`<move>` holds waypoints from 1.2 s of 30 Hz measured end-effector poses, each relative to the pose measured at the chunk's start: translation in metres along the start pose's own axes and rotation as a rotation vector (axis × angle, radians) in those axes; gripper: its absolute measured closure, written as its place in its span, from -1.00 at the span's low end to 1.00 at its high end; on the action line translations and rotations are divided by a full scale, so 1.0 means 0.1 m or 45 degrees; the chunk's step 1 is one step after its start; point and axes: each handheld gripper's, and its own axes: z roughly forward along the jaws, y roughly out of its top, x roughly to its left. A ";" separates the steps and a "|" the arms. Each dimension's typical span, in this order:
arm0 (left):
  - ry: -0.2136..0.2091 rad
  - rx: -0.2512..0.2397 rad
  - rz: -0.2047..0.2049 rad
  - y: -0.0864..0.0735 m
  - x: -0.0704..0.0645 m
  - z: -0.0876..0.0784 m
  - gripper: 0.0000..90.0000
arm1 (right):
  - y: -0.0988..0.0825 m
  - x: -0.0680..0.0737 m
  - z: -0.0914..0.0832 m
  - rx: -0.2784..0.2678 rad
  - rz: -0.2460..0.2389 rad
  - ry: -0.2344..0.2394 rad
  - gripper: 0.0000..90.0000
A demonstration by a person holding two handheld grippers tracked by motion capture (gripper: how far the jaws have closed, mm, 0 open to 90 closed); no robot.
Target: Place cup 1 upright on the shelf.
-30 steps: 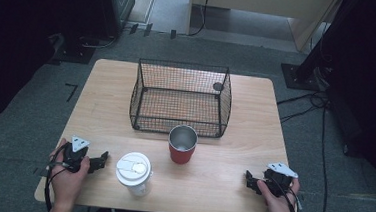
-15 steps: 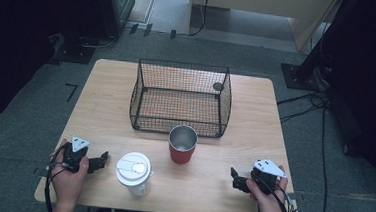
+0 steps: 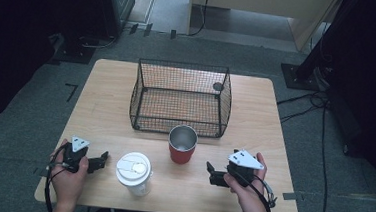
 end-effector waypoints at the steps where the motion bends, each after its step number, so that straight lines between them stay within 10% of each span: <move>1: 0.000 0.000 0.000 0.00 0.00 0.00 -0.80 | 0.03 0.03 0.00 -0.008 -0.009 0.008 -1.00; 36: -0.008 -0.003 -0.007 0.01 0.01 0.01 -0.80 | 0.48 0.67 0.46 -0.085 -0.069 0.133 -1.00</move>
